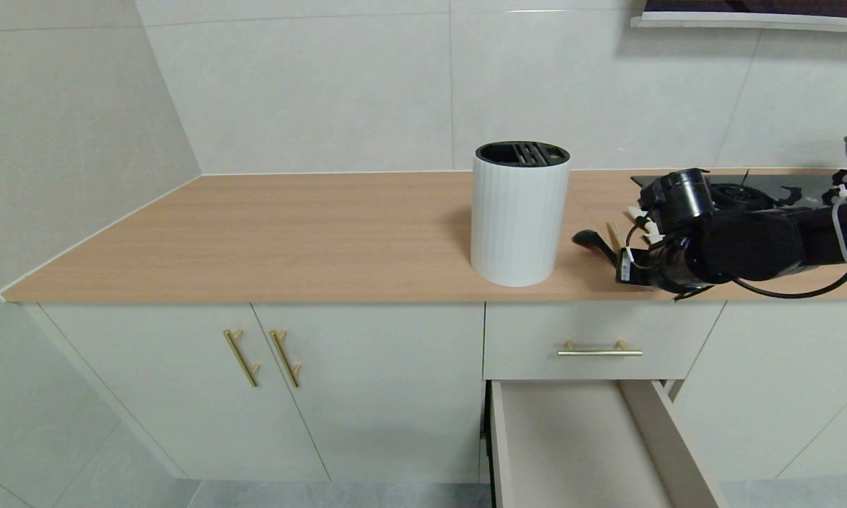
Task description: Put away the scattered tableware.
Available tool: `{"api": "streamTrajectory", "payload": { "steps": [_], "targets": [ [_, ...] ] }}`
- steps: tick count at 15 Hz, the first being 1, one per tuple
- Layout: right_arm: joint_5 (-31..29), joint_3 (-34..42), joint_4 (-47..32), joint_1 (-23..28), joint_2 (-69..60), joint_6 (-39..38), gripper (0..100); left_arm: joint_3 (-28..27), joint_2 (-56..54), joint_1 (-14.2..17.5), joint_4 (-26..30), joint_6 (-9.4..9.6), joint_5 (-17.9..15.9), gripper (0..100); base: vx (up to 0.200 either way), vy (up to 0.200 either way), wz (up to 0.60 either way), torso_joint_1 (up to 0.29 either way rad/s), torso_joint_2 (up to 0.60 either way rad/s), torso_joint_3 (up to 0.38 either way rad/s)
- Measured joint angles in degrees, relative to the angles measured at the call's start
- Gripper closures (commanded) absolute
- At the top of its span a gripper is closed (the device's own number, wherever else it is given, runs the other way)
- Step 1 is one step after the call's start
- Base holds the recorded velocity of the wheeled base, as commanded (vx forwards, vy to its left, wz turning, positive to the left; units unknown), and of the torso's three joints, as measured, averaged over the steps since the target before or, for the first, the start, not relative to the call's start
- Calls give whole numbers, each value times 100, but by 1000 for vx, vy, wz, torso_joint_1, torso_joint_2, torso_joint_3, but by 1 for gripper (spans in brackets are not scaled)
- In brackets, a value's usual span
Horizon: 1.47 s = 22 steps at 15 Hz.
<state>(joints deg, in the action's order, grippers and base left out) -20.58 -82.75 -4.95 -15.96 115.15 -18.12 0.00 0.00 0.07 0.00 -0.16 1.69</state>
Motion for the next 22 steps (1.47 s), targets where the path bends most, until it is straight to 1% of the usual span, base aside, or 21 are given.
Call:
{"api": "streamTrajectory", "payload": {
  "steps": [3, 5, 7, 10, 12, 14, 16, 19, 22],
  "targets": [
    [24, 321, -16, -27, -479, -49, 100, 0, 0, 0, 0, 0, 0, 0, 0, 0, 0, 0, 0, 0],
    [93, 769, -30, -72, -1003, -55, 100, 0, 0, 0, 0, 0, 2, 0, 0, 0, 0, 0, 0, 0],
    [295, 1250, -249, -135, -1626, -57, 100, 0, 0, 0, 0, 0, 0, 0, 0, 0, 0, 0, 0, 0],
    [890, 1731, -1031, -223, -2649, -57, 100, 0, 0, 0, 0, 0, 2, 0, 0, 0, 0, 0, 0, 0],
    [1339, 1894, -1713, -243, -3255, -57, 100, 0, 0, 0, 0, 0, 2, 0, 0, 0, 0, 0, 0, 0],
    [1883, 2005, -2181, -254, -3688, -28, 100, 0, 0, 0, 0, 0, 2, 0, 0, 0, 0, 0, 0, 0],
    [2243, 2142, -2343, -265, -3963, 132, 100, 0, 0, 0, 0, 2, 0, 0, 0, 0, 0, 0, 0, 0],
    [2687, 2417, -2356, -325, -4123, 518, 100, 0, 0, 0, 0, 0, 2, 0, 0, 0, 0, 0, 0, 0],
    [2747, 2625, -2352, -628, -4169, 558, 100, 0, 0, 0, 0, 0, 0, 0, 0, 0, 0, 0, 0, 0]
  ]
}}
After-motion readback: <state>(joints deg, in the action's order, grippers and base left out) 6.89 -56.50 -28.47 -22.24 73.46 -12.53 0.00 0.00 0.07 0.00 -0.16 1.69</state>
